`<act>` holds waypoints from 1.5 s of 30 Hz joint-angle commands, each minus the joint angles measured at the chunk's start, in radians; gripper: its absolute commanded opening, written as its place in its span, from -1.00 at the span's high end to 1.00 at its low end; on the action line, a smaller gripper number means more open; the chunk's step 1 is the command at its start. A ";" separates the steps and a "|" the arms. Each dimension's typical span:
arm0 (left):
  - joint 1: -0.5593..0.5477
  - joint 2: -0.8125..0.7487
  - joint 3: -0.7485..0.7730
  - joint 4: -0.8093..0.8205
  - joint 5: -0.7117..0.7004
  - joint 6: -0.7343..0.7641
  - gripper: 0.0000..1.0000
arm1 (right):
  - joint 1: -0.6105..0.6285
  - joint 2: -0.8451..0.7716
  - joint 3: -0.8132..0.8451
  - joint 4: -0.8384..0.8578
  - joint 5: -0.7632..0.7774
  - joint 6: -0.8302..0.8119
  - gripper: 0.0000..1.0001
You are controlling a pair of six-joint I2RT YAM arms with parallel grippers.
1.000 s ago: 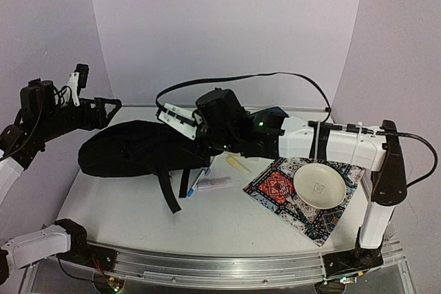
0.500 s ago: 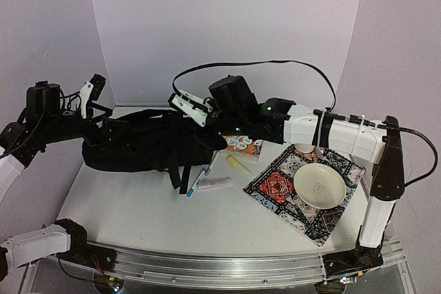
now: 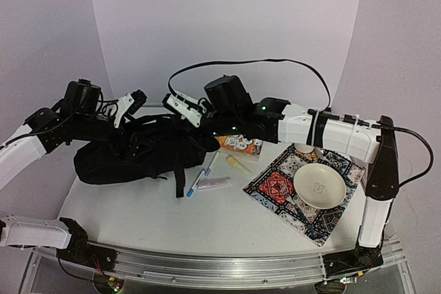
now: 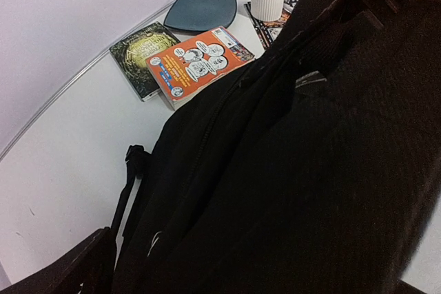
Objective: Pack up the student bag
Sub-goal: Pass from the right arm to the left, then turn over the student bag at the center of the board.
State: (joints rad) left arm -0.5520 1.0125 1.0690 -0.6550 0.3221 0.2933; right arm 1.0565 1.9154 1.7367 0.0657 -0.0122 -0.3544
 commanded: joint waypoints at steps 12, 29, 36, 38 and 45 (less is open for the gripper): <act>-0.032 0.052 0.174 0.006 -0.109 -0.130 1.00 | 0.005 0.003 0.142 0.160 0.005 0.108 0.42; 0.073 -0.003 0.096 0.219 -0.535 -0.845 1.00 | 0.005 -0.303 -0.305 0.265 0.306 0.263 -0.60; 0.158 -0.018 -0.093 0.496 -0.366 -1.102 1.00 | 0.005 -0.345 -0.421 0.295 0.288 0.357 -0.68; 0.165 -0.002 -0.131 0.568 -0.351 -1.181 1.00 | 0.006 -0.351 -0.439 0.296 0.279 0.392 -0.69; 0.179 0.006 -0.306 0.779 -0.325 -1.452 1.00 | 0.005 -0.379 -0.505 0.320 0.248 0.454 -0.71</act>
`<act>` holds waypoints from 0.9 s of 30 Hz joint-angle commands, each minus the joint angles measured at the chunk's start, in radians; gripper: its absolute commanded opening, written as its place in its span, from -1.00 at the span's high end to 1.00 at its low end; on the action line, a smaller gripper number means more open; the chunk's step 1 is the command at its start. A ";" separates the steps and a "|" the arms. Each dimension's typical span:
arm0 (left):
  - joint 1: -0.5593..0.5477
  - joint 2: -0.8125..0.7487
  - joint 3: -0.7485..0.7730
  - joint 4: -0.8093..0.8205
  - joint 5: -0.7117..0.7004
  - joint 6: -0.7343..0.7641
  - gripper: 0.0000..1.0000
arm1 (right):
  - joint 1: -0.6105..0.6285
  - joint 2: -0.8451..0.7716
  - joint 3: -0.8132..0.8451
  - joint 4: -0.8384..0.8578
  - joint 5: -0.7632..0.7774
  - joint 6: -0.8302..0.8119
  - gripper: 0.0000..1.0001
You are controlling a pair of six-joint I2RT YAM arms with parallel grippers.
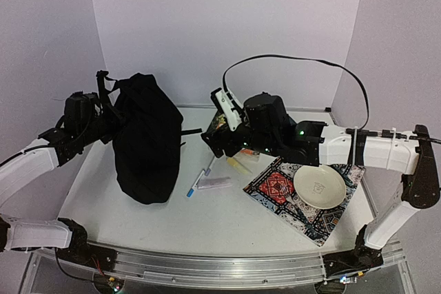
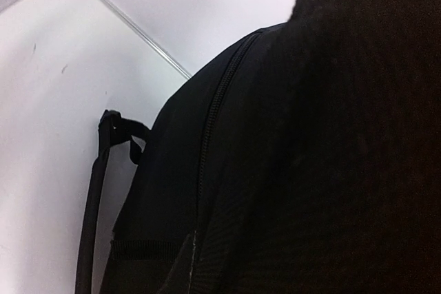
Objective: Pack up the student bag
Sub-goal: Turn over the student bag at the center of the board.
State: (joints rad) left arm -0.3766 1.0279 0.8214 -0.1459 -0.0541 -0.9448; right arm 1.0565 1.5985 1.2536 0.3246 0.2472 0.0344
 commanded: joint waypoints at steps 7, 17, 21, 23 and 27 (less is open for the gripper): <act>0.004 -0.127 -0.220 0.243 0.024 -0.268 1.00 | 0.006 -0.059 -0.033 0.064 -0.053 0.090 -0.71; 0.003 -0.438 -0.440 -0.107 -0.058 -0.241 0.19 | 0.006 0.005 -0.019 0.067 -0.155 0.150 -0.71; 0.002 -0.487 -0.398 -0.290 -0.137 -0.119 -0.28 | 0.005 0.037 -0.021 0.066 -0.189 0.188 -0.72; 0.003 -0.476 -0.355 -0.359 -0.167 -0.054 -0.51 | 0.006 0.054 -0.022 0.063 -0.199 0.204 -0.71; 0.003 -0.417 -0.241 -0.459 -0.210 0.070 -0.77 | 0.005 0.092 -0.015 0.041 -0.203 0.239 -0.71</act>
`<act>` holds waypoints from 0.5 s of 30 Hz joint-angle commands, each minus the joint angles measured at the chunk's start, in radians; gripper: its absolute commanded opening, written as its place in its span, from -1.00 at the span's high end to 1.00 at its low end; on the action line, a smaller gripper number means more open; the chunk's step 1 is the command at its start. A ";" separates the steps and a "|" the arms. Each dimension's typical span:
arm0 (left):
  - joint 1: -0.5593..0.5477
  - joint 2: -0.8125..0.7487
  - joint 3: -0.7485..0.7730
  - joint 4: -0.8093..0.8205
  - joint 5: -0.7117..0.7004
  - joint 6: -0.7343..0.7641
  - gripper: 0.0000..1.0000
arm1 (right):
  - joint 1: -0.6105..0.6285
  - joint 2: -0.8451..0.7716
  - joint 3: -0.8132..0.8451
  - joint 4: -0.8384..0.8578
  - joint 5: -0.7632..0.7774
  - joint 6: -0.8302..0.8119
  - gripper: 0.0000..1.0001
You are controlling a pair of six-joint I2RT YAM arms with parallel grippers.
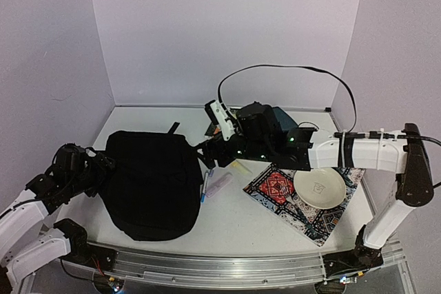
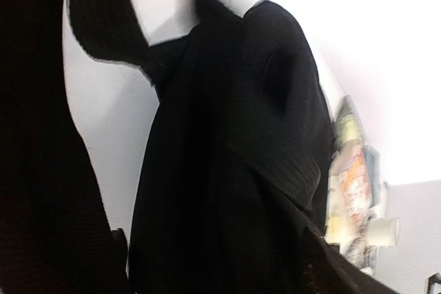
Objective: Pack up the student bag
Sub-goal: Turn over the student bag at the center of the board.
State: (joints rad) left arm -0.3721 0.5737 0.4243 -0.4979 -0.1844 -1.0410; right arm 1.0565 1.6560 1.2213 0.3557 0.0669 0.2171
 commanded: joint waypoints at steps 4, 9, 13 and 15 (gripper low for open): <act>-0.003 0.107 0.288 -0.180 -0.145 0.274 -0.81 | 0.006 0.072 0.024 -0.013 -0.015 0.095 -0.72; -0.002 0.235 0.422 -0.206 -0.102 0.438 -0.82 | 0.006 0.142 0.061 -0.053 -0.006 0.137 -0.71; -0.003 0.378 0.501 -0.204 0.086 0.513 -0.76 | -0.002 0.201 0.098 -0.075 -0.015 0.174 -0.69; -0.010 0.438 0.527 -0.194 0.159 0.526 -0.70 | -0.010 0.232 0.113 -0.079 -0.033 0.196 -0.65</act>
State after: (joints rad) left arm -0.3722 0.9045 0.8834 -0.6857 -0.2029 -0.6228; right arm 1.0560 1.8383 1.2717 0.3030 0.0558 0.3502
